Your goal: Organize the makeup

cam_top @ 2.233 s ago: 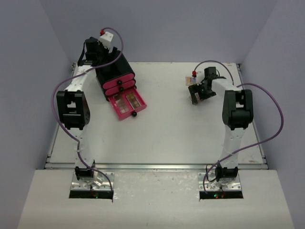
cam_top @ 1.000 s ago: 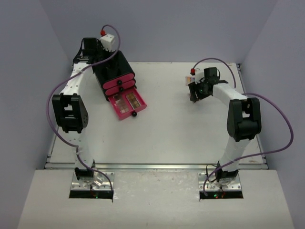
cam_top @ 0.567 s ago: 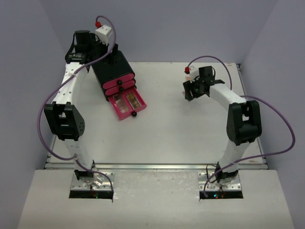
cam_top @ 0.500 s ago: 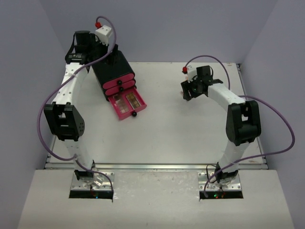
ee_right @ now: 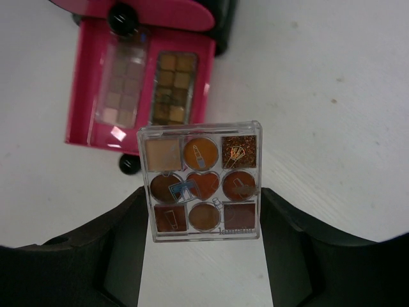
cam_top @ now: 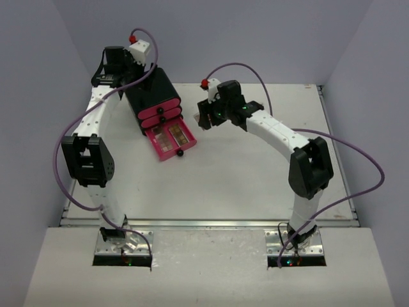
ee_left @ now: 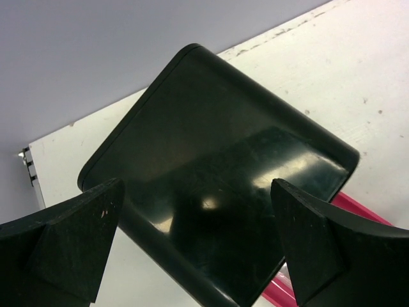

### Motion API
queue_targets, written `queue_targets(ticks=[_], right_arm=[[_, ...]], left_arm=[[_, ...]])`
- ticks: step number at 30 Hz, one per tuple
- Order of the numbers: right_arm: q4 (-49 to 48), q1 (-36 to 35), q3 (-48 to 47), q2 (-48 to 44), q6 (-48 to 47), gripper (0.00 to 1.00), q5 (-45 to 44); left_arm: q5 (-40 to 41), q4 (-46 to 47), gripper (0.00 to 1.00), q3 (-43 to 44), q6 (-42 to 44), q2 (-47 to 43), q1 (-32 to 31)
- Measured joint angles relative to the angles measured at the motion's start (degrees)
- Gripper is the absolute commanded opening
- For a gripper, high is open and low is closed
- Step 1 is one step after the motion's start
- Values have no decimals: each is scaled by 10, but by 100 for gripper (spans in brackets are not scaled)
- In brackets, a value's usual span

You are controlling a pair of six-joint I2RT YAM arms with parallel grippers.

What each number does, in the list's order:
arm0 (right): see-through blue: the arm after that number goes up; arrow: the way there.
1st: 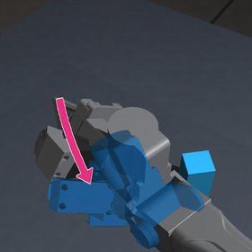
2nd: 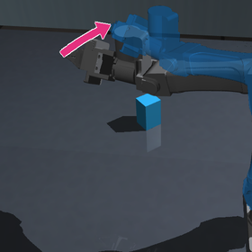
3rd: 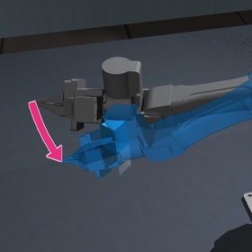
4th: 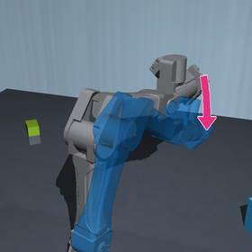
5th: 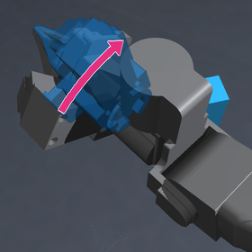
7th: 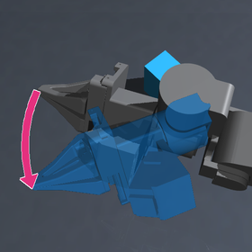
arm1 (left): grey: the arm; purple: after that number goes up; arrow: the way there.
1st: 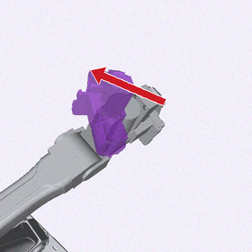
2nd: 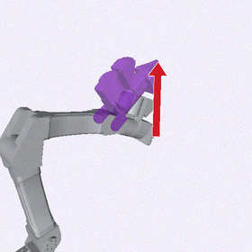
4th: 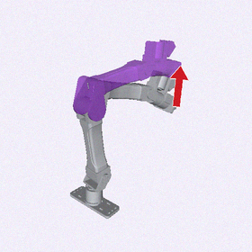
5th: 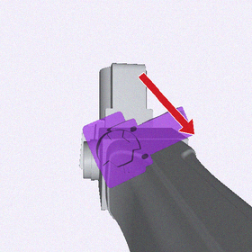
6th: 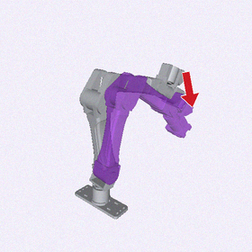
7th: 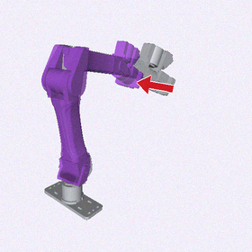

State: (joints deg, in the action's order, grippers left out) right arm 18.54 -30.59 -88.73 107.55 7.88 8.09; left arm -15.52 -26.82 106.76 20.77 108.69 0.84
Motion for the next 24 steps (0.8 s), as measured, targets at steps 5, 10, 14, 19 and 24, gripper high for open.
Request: queue_targets(ticks=[5, 10, 14, 19, 24], right_arm=[[-32, -80, -77, 69, 42, 20, -27], [-27, -146, -183, 180, 70, 20, -54], [-23, -178, -202, 219, 89, 19, -79], [-32, -190, -203, 241, 110, 19, -107], [-46, -189, -215, 278, 121, 19, -139]], left_arm=[[31, 18, 96, -8, 2, 22, 0], [57, 22, 96, -21, 4, 43, 0], [66, 33, 96, -22, 4, 49, 0], [70, 38, 96, -23, 6, 50, 0], [70, 42, 96, -24, 6, 50, 0]])
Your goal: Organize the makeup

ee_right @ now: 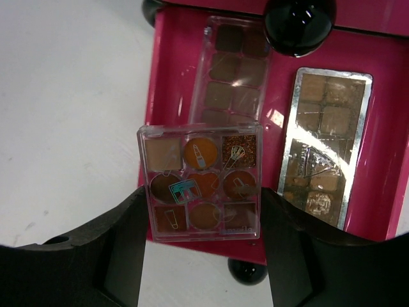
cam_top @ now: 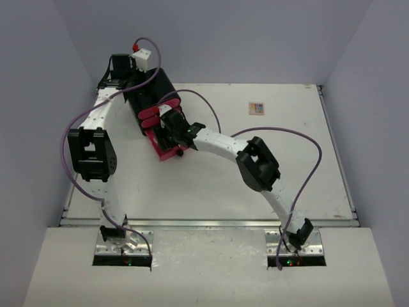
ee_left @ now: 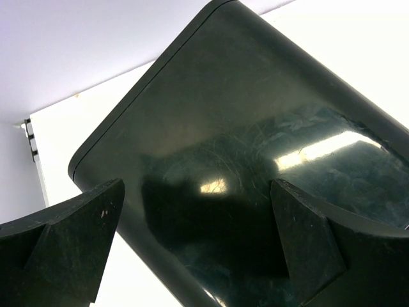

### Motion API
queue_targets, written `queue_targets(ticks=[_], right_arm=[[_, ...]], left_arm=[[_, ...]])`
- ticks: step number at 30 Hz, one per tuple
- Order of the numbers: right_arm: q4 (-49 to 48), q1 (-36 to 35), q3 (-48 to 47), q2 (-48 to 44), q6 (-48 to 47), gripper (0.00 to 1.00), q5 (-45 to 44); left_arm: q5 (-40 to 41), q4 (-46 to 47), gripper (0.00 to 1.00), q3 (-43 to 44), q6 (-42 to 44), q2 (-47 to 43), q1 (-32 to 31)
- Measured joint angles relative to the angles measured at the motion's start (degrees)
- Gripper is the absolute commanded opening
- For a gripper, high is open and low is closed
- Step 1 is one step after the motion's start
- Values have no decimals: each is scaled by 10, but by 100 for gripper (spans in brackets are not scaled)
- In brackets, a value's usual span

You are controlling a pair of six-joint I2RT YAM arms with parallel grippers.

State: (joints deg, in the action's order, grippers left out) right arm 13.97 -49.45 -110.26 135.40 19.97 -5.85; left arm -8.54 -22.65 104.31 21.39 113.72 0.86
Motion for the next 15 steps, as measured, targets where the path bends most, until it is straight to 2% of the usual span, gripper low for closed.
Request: queue_targets(ticks=[5, 7, 10, 13, 15], right_arm=[[-10, 2, -29, 47, 6, 21, -18], [-10, 2, -47, 64, 6, 27, -25], [-15, 2, -60, 72, 6, 54, -32], [-19, 2, -63, 72, 6, 72, -32], [-18, 2, -63, 72, 8, 80, -30]], left_arm=[[0, 22, 97, -1, -1, 9, 0], [0, 31, 96, -1, -2, 12, 0], [0, 41, 97, 1, -3, 16, 0], [2, 46, 96, 3, -3, 20, 0], [4, 50, 97, 5, -3, 23, 0]])
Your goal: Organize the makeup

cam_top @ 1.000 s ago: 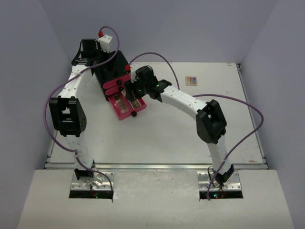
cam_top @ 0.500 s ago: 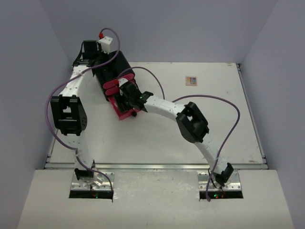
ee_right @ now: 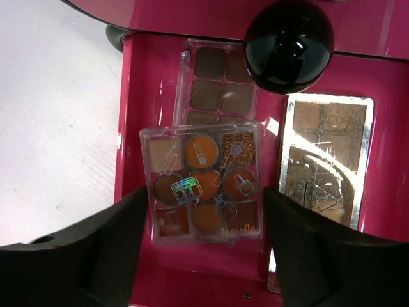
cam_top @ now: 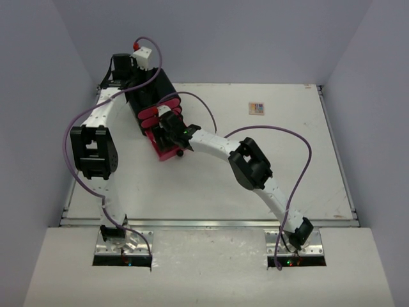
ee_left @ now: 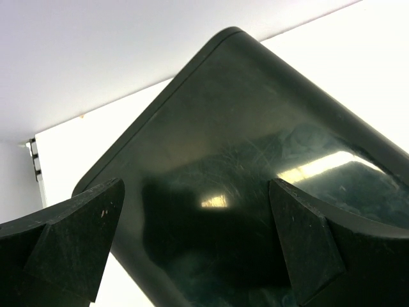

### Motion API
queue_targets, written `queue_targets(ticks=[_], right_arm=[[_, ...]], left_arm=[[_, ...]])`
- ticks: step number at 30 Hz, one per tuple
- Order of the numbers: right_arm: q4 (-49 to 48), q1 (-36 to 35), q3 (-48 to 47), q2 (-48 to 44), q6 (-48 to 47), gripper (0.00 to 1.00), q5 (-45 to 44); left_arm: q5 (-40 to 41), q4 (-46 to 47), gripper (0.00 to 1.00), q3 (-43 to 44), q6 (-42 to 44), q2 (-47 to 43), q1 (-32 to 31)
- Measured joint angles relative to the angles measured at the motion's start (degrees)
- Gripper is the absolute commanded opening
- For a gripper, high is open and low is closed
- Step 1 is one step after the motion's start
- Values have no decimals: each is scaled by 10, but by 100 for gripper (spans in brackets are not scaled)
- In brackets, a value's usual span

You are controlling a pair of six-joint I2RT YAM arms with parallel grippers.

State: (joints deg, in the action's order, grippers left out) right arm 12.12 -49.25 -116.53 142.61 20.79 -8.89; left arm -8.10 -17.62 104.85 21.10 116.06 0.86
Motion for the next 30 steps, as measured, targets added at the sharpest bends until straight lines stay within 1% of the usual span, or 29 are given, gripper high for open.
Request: queue_targets(ticks=[2, 5, 13, 15, 17, 21, 24, 26, 28, 30], right_arm=[[-1, 0, 0, 0, 0, 83, 2], [0, 0, 0, 0, 1, 84, 6], [6, 0, 5, -17, -3, 83, 16], [15, 0, 18, -40, -10, 83, 15], [20, 1, 45, -84, -23, 84, 11], [23, 10, 123, -206, -47, 85, 4], [22, 40, 186, -312, -56, 90, 3], [21, 79, 209, -360, -56, 91, 10], [28, 135, 219, -384, -55, 94, 18], [47, 210, 213, -377, -54, 96, 20]], left_arm=[[0, 4, 96, 2, 0, 3, 0], [1, 6, 97, 2, 0, 3, 0], [2, 6, 97, 2, 0, 3, 0], [2, 7, 97, 2, 0, 3, 0], [2, 7, 97, 2, 1, 3, 0], [1, 7, 97, 2, 1, 3, 0], [1, 7, 97, 2, 1, 3, 0], [0, 7, 97, 2, 1, 3, 0], [0, 7, 97, 2, 0, 4, 0], [0, 7, 97, 2, 1, 4, 0]])
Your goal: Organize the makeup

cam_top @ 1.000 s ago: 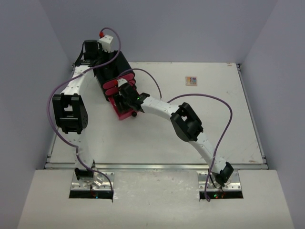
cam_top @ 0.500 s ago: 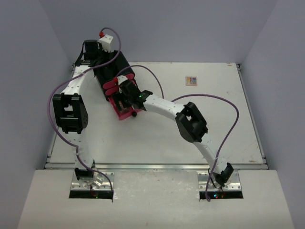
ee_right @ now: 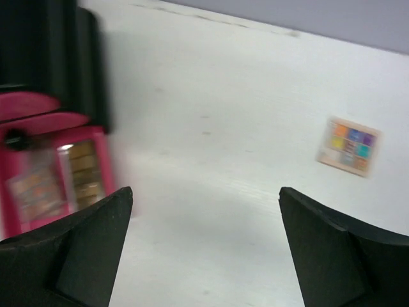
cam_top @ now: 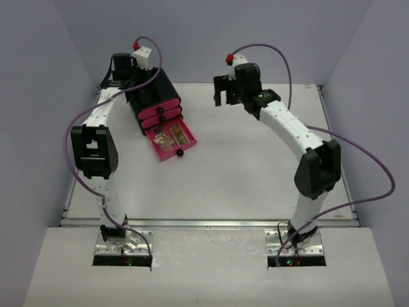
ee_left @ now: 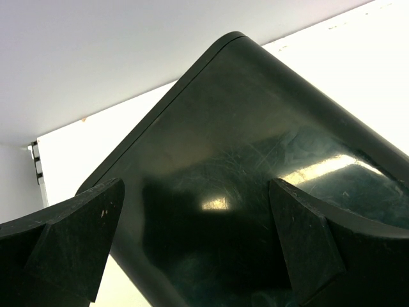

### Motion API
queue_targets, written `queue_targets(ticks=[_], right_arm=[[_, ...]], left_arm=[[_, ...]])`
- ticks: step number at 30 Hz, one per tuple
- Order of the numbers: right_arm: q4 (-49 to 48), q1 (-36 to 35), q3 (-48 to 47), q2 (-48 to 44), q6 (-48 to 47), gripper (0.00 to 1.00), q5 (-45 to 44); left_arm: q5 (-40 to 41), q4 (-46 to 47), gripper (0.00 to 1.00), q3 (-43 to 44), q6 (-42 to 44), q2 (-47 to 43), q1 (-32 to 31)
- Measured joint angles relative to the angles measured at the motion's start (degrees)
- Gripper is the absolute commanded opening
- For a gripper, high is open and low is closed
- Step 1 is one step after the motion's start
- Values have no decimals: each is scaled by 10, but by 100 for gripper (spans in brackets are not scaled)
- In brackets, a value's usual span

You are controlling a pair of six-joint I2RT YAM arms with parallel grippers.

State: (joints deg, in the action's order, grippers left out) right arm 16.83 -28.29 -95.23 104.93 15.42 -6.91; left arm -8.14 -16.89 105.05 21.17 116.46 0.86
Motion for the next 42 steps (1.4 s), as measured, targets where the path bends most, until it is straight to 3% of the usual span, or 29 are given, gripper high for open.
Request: queue_targets(ticks=[6, 13, 17, 33, 35, 36, 39, 42], right_arm=[[93, 148, -118, 153, 2, 99, -6], [157, 221, -240, 320, 17, 99, -18], [155, 235, -289, 373, 3, 99, -13], [124, 216, -322, 435, -19, 95, -7], [125, 215, -332, 442, -16, 89, -9], [124, 215, -336, 445, -15, 74, -10], [124, 215, -338, 447, -15, 44, -13], [123, 215, -338, 447, -13, 23, -17]], left_arm=[[1, 3, 97, 0, 3, 1, 0], [7, 7, 97, 0, 12, 2, 0], [12, 12, 97, 3, 15, 6, 0], [15, 32, 97, 19, 15, 25, 0], [15, 32, 97, 19, 15, 25, 0], [15, 33, 97, 19, 15, 25, 0], [15, 33, 97, 19, 15, 25, 0], [15, 33, 97, 19, 15, 25, 0]])
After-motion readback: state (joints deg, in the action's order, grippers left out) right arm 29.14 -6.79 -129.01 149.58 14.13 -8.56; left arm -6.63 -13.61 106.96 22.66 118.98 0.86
